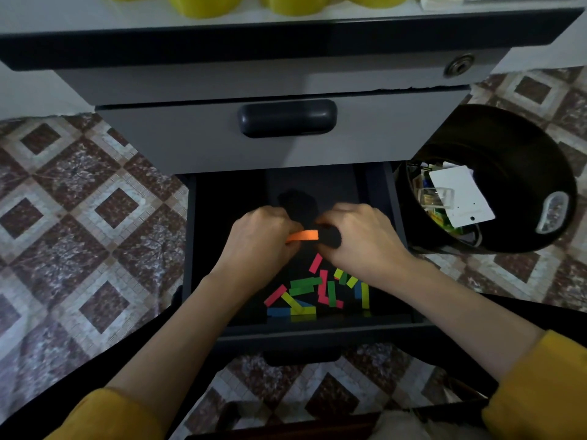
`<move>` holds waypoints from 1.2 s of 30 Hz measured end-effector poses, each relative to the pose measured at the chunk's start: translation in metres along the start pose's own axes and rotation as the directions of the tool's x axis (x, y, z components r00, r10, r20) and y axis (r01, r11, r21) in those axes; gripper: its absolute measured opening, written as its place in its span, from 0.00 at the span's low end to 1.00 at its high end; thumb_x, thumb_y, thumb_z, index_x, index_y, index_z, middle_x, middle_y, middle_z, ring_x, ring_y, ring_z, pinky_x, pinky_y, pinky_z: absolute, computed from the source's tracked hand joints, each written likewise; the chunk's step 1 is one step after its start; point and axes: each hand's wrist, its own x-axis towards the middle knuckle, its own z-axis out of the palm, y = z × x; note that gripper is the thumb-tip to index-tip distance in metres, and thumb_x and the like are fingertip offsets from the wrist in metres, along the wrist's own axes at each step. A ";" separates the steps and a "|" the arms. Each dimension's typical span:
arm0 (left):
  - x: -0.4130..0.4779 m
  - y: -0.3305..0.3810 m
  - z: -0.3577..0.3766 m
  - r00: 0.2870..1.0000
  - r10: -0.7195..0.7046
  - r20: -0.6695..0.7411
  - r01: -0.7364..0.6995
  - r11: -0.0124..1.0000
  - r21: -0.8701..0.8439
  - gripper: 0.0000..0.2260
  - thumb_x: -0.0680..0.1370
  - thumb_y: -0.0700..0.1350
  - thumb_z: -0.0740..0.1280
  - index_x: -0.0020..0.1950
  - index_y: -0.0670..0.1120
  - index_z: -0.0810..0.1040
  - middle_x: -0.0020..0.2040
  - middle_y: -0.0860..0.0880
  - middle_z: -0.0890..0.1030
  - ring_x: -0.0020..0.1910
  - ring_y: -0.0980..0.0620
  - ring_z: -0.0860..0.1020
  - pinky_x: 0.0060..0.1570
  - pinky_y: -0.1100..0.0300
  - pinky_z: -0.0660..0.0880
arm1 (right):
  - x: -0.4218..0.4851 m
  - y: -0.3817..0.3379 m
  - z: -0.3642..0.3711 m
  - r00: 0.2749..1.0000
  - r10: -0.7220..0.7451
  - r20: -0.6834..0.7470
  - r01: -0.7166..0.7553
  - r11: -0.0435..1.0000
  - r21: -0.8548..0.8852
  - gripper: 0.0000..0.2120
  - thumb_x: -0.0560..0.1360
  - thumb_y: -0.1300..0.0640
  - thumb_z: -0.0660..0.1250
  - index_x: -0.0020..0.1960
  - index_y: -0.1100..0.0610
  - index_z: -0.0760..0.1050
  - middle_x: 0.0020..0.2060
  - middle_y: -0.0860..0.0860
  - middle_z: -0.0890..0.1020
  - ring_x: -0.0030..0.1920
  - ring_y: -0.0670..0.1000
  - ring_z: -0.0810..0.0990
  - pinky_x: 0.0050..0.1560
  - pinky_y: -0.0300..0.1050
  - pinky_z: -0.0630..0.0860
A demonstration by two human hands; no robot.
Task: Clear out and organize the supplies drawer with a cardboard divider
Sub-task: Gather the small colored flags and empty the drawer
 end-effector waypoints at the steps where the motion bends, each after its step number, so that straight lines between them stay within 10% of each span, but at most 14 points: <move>1: 0.000 0.000 0.001 1.000 0.017 -0.007 -0.017 1.000 -0.012 0.09 0.77 0.45 0.65 0.55 0.47 0.82 0.50 0.47 0.80 0.50 0.49 0.77 0.50 0.54 0.75 | 0.000 -0.001 0.000 1.000 -0.024 -0.018 0.024 0.999 0.037 0.13 0.75 0.55 0.67 0.59 0.55 0.77 0.52 0.49 0.78 0.50 0.52 0.78 0.49 0.45 0.75; 21: 0.004 -0.012 -0.003 0.997 0.071 -0.023 -0.071 0.996 -0.044 0.06 0.73 0.44 0.71 0.48 0.45 0.85 0.43 0.45 0.82 0.41 0.47 0.80 0.43 0.51 0.77 | 0.001 0.008 0.012 0.967 -0.201 -0.154 0.229 0.953 0.196 0.04 0.70 0.65 0.71 0.45 0.61 0.83 0.36 0.53 0.81 0.33 0.49 0.78 0.34 0.41 0.76; 36: 0.002 0.013 -0.052 0.999 -0.013 0.030 0.014 1.000 -0.022 0.09 0.74 0.45 0.70 0.54 0.49 0.83 0.48 0.50 0.82 0.44 0.56 0.76 0.52 0.58 0.74 | -0.014 0.008 -0.018 0.880 -0.275 -0.388 0.373 0.906 0.202 0.07 0.66 0.68 0.72 0.44 0.63 0.83 0.39 0.54 0.84 0.38 0.50 0.82 0.43 0.38 0.77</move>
